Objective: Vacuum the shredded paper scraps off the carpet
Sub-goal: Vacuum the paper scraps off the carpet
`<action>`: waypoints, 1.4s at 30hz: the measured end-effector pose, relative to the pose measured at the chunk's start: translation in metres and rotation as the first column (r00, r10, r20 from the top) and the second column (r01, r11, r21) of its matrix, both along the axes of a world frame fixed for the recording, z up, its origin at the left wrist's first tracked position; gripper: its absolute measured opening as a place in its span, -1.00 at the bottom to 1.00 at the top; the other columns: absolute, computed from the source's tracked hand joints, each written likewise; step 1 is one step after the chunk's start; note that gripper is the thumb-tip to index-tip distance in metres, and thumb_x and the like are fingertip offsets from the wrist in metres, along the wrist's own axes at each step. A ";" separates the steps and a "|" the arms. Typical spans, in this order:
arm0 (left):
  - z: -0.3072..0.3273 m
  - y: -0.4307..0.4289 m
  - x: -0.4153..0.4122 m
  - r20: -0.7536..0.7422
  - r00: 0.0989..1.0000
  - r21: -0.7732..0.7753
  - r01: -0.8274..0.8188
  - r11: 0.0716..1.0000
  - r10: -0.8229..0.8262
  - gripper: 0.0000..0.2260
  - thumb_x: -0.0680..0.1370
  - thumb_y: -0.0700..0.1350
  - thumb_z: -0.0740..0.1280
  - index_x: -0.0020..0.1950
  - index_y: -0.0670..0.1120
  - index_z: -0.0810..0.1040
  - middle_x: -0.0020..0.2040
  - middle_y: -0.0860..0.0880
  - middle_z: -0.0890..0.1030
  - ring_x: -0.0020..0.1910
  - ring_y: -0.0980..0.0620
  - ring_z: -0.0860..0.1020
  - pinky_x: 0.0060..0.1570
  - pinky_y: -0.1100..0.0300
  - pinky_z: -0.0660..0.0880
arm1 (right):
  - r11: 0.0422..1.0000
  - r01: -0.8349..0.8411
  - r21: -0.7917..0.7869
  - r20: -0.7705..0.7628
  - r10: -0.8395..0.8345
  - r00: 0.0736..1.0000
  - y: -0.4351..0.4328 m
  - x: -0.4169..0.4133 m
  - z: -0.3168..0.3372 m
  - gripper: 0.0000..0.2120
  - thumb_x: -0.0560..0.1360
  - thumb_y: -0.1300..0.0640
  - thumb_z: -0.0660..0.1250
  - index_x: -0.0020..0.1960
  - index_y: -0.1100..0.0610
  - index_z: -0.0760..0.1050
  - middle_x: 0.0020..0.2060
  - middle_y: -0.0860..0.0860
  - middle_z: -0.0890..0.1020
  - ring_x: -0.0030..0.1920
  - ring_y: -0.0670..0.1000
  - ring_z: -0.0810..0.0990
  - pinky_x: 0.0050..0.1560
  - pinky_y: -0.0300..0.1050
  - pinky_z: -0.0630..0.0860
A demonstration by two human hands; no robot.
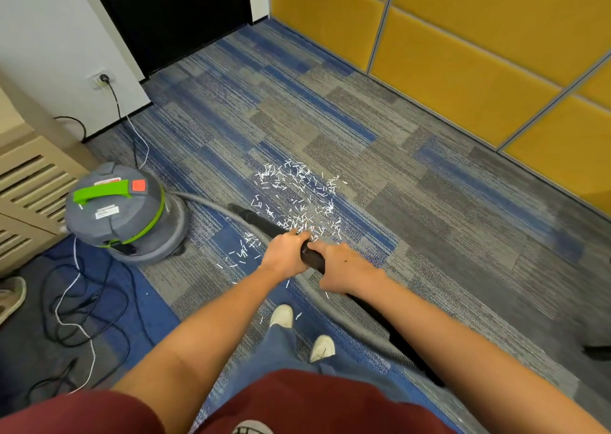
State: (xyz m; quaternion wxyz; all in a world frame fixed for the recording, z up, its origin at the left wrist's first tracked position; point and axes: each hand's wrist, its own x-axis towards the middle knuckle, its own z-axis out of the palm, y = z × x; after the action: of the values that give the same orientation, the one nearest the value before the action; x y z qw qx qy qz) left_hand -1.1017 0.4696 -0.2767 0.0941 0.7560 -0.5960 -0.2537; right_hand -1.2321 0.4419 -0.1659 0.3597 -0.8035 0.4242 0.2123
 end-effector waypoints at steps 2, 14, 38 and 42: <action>-0.001 0.002 -0.004 -0.011 1.000 0.000 -0.005 1.000 0.005 -0.73 0.42 -0.10 0.32 0.10 -0.06 0.52 -0.02 -0.09 0.56 -0.07 -0.18 0.58 -0.07 0.00 0.54 | 1.000 0.005 -0.002 0.005 -0.005 1.000 0.003 -0.004 -0.001 -0.33 0.43 0.32 0.27 0.48 -0.02 0.21 0.09 0.13 0.51 0.01 0.14 0.57 0.00 0.00 0.57; 0.001 -0.005 -0.048 -0.102 0.995 -0.033 -0.004 0.999 0.001 -0.77 0.43 -0.16 0.32 0.08 -0.06 0.51 0.00 -0.09 0.55 -0.05 -0.19 0.55 -0.04 -0.02 0.50 | 0.998 0.048 -0.035 -0.028 -0.049 0.998 0.003 -0.041 -0.005 -0.38 0.46 0.29 0.24 0.47 -0.01 0.21 0.10 0.13 0.48 0.01 0.14 0.56 -0.04 -0.02 0.56; 0.005 0.026 -0.040 0.033 0.997 -0.046 -0.070 0.996 0.072 -0.74 0.46 -0.12 0.30 0.16 -0.04 0.49 0.07 -0.09 0.53 0.02 -0.19 0.53 -0.09 -0.01 0.52 | 0.999 -0.030 -0.034 0.033 0.031 0.999 0.021 -0.040 0.000 -0.34 0.45 0.31 0.24 0.47 -0.08 0.20 0.03 0.12 0.54 -0.07 0.13 0.59 -0.04 0.03 0.59; 0.017 0.031 -0.041 0.115 0.991 -0.093 -0.056 0.994 0.067 -0.74 0.46 -0.05 0.31 0.14 -0.03 0.50 0.02 -0.07 0.53 -0.03 -0.18 0.56 -0.12 -0.02 0.54 | 0.997 -0.036 -0.062 0.082 0.041 0.996 0.024 -0.050 0.004 -0.32 0.43 0.29 0.26 0.46 -0.13 0.21 -0.04 0.10 0.55 -0.12 0.12 0.60 -0.10 0.06 0.60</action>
State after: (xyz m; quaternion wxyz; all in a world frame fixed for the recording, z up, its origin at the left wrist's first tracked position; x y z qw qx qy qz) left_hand -1.1423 0.5008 -0.2595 0.1001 0.7828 -0.5876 -0.1788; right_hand -1.2817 0.4654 -0.1616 0.3483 -0.8303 0.3993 0.1727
